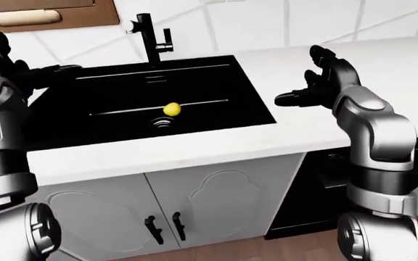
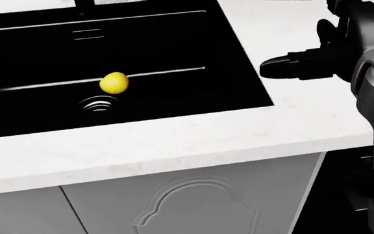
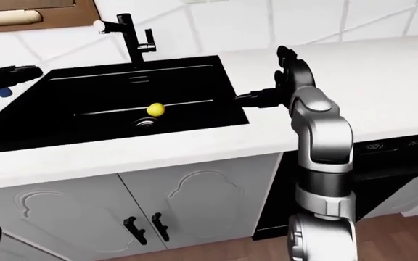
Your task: Turn the sink spout to the right.
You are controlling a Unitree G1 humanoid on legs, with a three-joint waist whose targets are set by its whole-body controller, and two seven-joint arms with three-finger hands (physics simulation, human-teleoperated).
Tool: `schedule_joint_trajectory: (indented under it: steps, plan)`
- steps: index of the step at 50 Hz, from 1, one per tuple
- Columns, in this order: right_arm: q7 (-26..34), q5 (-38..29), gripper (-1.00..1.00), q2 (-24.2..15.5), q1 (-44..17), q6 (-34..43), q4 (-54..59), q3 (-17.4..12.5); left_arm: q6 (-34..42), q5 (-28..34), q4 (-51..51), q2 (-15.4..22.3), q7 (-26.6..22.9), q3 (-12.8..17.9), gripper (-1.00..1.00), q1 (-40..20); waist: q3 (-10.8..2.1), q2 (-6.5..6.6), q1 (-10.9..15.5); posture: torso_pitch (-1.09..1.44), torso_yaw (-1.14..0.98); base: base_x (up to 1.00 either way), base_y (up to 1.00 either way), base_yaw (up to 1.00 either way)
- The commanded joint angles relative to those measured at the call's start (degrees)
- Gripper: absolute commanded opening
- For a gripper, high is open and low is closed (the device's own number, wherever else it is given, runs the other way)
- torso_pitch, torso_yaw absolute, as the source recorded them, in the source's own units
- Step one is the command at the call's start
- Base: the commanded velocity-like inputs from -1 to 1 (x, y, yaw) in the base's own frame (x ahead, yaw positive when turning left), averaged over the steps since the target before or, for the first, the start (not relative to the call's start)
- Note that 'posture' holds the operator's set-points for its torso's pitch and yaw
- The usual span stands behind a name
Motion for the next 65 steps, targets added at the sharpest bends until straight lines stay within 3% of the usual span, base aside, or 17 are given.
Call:
schedule_joint_trajectory:
  steps: [1,2,3,5,8,12,16,25,30,32,37,38,40,42,45,46,65]
  plan:
    - [0.2,0.3,1.0,-0.3,-1.9,-1.4,-2.2,0.1,-1.6,0.1,-1.5,1.0,0.2,0.4,1.0,-1.5,-1.48,0.97,0.0,0.0,0.0,0.28,0.0,0.0]
    - [0.2,0.4,1.0,-0.3,-1.7,-1.4,-2.3,0.0,-1.7,0.1,-1.3,1.0,0.2,0.4,1.0,-1.4,-2.28,3.06,0.0,0.0,0.0,0.27,0.0,0.0]
    - [0.2,0.4,1.0,-0.4,-1.6,-1.6,-2.2,-0.1,-1.9,0.1,-1.0,1.0,0.2,0.5,1.0,-1.5,-1.67,0.85,0.6,0.0,0.0,0.27,0.0,0.0]
    - [0.2,0.3,1.0,-0.4,-1.6,-1.6,-2.1,0.0,-1.7,0.0,-0.9,1.3,0.2,0.5,1.0,-1.7,-1.43,1.78,0.4,0.0,0.0,0.28,0.0,0.0]
    - [0.2,0.2,1.0,-0.3,-1.9,-1.9,-1.6,0.3,-1.6,0.0,-1.0,1.4,0.2,0.4,1.0,-1.9,-1.84,0.34,0.9,0.0,0.0,0.27,0.0,0.0]
    - [0.3,0.1,1.0,-0.3,-2.2,-1.5,-1.7,0.4,-1.8,0.0,-0.8,1.4,0.2,0.4,1.0,-1.8,-0.55,-2.51,1.6,0.0,0.0,0.43,0.0,0.0]
    - [0.4,-0.2,1.0,-0.2,-2.4,-1.6,-1.5,0.5,-2.0,-0.1,-0.3,1.6,0.2,0.5,1.0,-1.9,-1.82,-7.57,2.3,0.0,0.0,0.44,0.0,0.0]
    - [0.5,-0.4,1.0,-0.1,-2.2,-1.4,-2.0,0.3,-1.8,-1.0,-0.4,3.0,0.3,1.4,1.0,-1.1,-0.87,-3.68,0.4,0.0,0.0,0.44,0.0,0.0]
    - [0.4,-0.4,1.0,0.0,-2.3,-1.4,-1.9,0.4,-2.0,-2.0,0.8,5.1,0.2,2.2,1.0,-1.0,-2.85,1.47,-0.4,0.0,0.0,0.44,0.0,0.0]
    - [0.5,-0.5,1.0,0.1,-2.4,-1.7,-1.5,0.6,-2.3,-2.2,1.4,5.3,0.2,2.2,1.0,-1.0,-0.66,2.32,-0.4,0.0,0.0,0.44,0.0,0.0]
    - [0.6,-0.6,1.0,0.1,-2.0,-1.2,-2.6,0.6,-3.0,-2.8,1.6,5.9,-0.1,1.9,1.0,-0.9,-0.75,0.69,0.1,0.0,0.0,0.21,0.0,0.0]
    - [0.6,-0.8,1.0,0.1,-2.0,-1.2,-2.5,0.7,-2.9,-2.9,1.7,5.9,-0.1,1.9,1.0,-0.9,-2.02,-0.42,0.5,0.0,0.0,0.0,0.0,0.0]
    - [0.7,-0.7,1.0,0.2,-2.1,-1.1,-2.6,0.4,-2.7,-2.9,2.0,5.9,0.1,1.9,1.0,-1.1,-1.4,-1.29,1.1,0.0,0.0,0.0,0.0,0.0]
    - [0.6,-0.5,1.0,0.2,-2.1,-0.9,-2.6,0.2,-2.8,-2.8,2.3,5.9,0.2,1.8,1.0,-1.2,-2.58,-4.05,1.5,0.0,0.0,0.07,0.0,0.0]
    - [0.4,-0.5,1.0,0.1,-1.9,-0.7,-3.0,0.3,-3.0,-2.9,2.2,6.2,-0.2,1.9,1.0,-0.9,-2.44,-3.33,1.0,0.0,0.0,0.18,0.0,0.0]
    - [0.5,-0.6,1.0,0.0,-1.9,-0.6,-3.2,0.6,-2.9,-3.1,2.3,6.3,-0.4,2.1,1.0,-0.8,-1.13,-3.27,0.6,0.0,0.0,0.0,0.0,0.0]
    - [1.0,-1.4,1.0,0.0,-2.5,-0.3,-3.2,0.5,-4.0,-1.8,0.9,5.8,-1.7,1.5,1.0,0.4,-1.42,-1.61,0.7,0.0,0.0,0.0,0.0,0.0]
